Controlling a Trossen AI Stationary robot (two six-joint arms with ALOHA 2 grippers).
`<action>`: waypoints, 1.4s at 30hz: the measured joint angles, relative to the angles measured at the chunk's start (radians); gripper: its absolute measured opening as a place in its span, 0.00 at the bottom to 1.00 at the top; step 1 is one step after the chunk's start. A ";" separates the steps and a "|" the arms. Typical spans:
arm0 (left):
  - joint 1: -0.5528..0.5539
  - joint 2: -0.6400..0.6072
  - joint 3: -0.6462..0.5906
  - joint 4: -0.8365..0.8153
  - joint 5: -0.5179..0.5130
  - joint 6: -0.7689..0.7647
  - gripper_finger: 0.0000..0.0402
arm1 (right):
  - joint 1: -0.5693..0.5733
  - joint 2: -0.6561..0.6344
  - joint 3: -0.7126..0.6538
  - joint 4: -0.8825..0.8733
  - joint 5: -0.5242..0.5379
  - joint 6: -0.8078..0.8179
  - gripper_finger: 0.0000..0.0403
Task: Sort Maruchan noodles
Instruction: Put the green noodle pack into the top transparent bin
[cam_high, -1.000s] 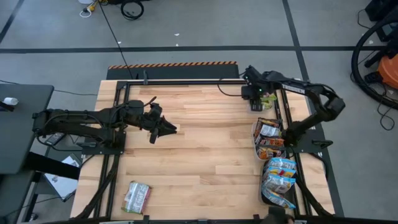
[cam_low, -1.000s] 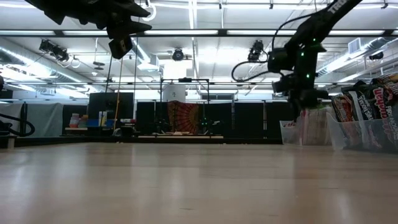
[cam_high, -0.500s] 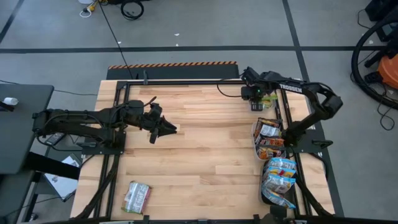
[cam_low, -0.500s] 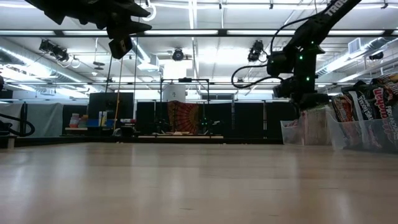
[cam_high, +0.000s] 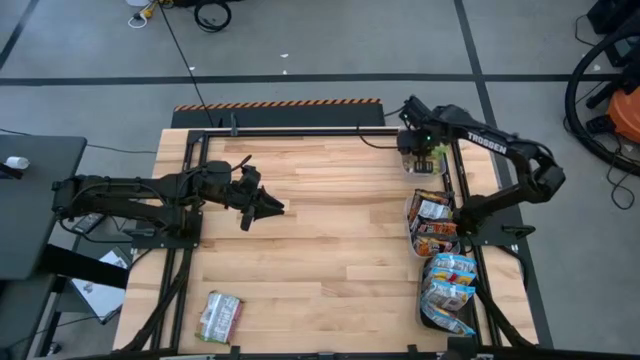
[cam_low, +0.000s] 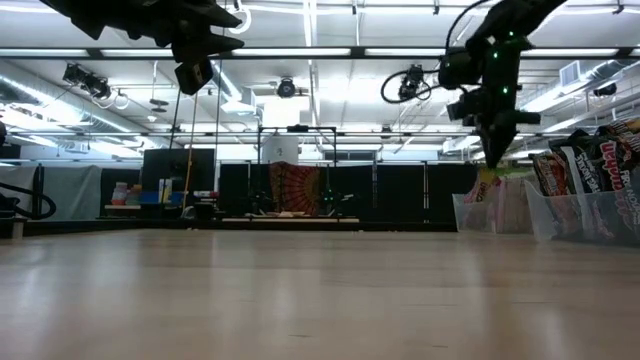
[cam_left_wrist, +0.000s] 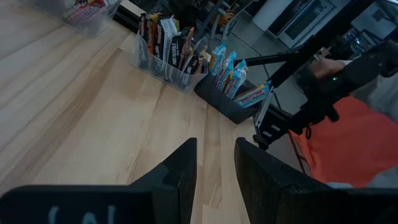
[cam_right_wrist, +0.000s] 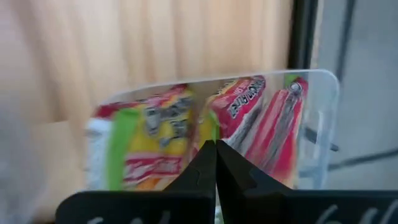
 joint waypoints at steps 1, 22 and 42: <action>0.000 0.000 0.000 0.000 0.000 0.000 0.28 | -0.007 0.002 0.020 -0.034 -0.024 -0.001 0.01; -0.145 0.018 0.127 -0.547 0.061 -0.085 0.28 | -0.006 -0.031 0.056 -0.057 -0.045 0.132 0.33; -0.949 0.415 0.175 -0.464 0.172 -0.684 0.27 | 0.168 -0.400 0.056 0.190 0.041 0.343 0.49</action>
